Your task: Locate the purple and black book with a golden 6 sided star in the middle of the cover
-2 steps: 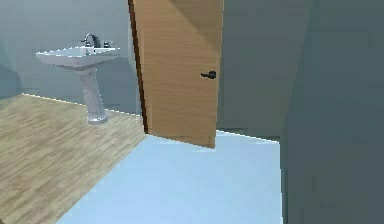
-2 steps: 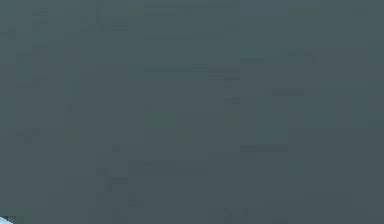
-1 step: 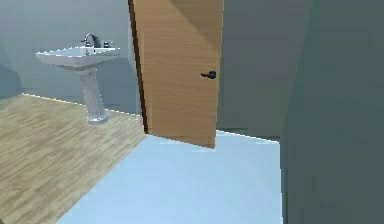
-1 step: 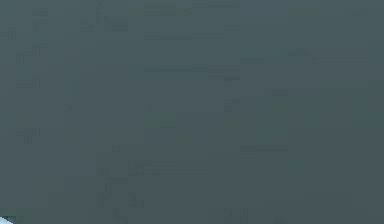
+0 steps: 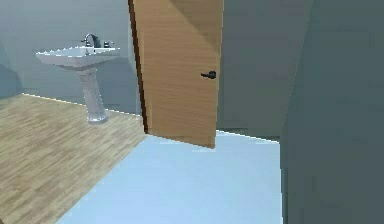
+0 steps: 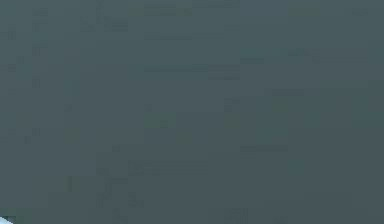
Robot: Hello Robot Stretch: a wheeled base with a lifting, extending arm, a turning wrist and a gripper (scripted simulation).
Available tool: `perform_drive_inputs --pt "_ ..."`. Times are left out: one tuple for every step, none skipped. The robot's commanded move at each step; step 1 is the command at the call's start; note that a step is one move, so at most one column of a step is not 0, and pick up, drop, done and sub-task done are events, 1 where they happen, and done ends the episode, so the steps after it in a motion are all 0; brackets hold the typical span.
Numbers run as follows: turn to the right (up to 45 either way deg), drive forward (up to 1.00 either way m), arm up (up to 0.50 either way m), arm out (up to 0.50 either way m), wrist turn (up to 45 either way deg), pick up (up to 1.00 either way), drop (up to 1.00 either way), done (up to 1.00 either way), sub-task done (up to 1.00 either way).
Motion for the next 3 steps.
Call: perform_drive_inputs --pt "45.0 0.00 0.00 0.00 0.0 0.00 0.00 0.00 0.00" --pt "-21.0 0.00 0.00 0.00 0.0 0.00 0.00 0.00 0.00" --pt "0.0 0.15 0.00 0.00 0.0 0.00 0.00 0.00 0.00"
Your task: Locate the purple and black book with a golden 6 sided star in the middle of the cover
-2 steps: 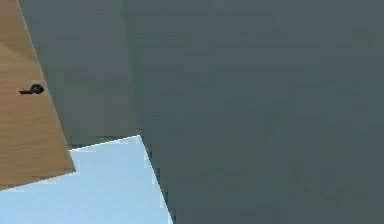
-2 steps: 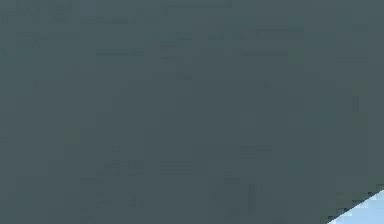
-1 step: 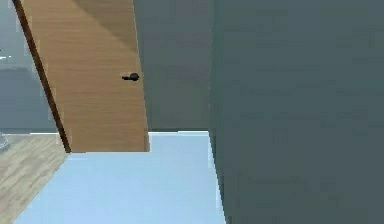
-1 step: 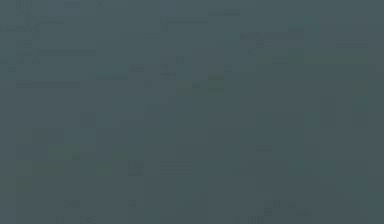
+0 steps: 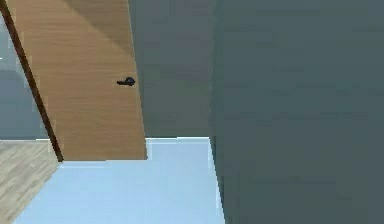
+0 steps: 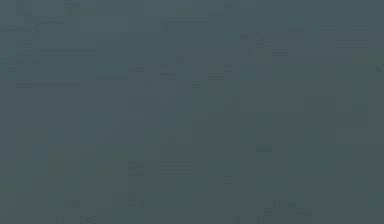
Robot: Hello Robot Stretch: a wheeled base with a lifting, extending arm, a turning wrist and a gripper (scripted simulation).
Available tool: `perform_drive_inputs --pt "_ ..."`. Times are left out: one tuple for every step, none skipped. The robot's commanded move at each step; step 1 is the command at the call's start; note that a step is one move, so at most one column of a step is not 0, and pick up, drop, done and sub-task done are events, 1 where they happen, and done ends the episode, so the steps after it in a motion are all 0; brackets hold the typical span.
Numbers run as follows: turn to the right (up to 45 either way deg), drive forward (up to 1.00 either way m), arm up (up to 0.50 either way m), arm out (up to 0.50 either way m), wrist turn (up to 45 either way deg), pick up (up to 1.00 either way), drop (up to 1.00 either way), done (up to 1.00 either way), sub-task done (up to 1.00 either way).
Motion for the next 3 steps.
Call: perform_drive_inputs --pt "-45.0 0.00 0.00 0.00 0.0 0.00 0.00 0.00 0.00" --pt "-6.0 0.00 0.00 0.00 0.0 0.00 0.00 0.00 0.00" --pt "0.0 0.50 0.00 0.00 0.0 0.00 0.00 0.00 0.00"
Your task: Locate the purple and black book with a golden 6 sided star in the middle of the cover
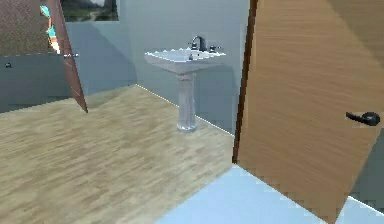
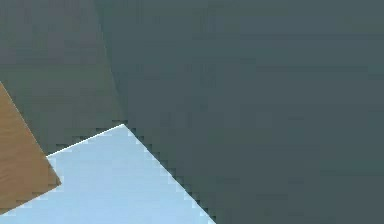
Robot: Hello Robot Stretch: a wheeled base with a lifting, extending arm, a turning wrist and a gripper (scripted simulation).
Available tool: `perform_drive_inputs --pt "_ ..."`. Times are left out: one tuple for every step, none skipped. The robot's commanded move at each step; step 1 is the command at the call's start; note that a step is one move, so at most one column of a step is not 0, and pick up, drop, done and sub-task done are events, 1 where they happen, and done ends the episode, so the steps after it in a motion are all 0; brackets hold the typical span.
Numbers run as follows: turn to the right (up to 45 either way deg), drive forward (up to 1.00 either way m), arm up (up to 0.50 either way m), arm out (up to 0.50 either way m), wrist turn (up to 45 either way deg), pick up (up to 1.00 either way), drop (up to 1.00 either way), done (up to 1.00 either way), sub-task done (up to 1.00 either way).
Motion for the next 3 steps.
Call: perform_drive_inputs --pt "-27.0 0.00 0.00 0.00 0.0 0.00 0.00 0.00 0.00" --pt "0.0 1.00 0.00 0.00 0.0 0.00 0.00 0.00 0.00" --pt "-6.0 0.00 0.00 0.00 0.0 0.00 0.00 0.00 0.00"
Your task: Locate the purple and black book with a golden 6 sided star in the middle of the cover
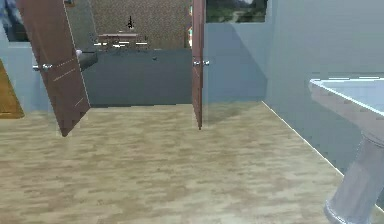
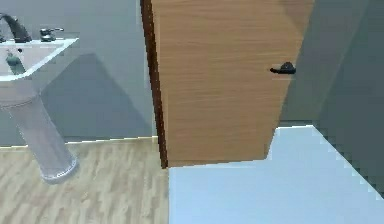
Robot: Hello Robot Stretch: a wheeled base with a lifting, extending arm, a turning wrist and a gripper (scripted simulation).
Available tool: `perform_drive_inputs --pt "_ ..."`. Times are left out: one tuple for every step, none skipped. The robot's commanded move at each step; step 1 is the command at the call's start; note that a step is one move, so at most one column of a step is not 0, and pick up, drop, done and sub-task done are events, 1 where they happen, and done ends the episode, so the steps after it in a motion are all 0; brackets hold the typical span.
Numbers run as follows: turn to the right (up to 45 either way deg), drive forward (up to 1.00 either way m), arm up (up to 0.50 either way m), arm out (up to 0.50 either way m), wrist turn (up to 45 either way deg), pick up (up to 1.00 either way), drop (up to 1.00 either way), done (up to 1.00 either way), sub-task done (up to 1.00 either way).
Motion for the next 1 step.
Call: perform_drive_inputs --pt "0.0 0.30 0.00 0.00 0.0 0.00 0.00 0.00 0.00"
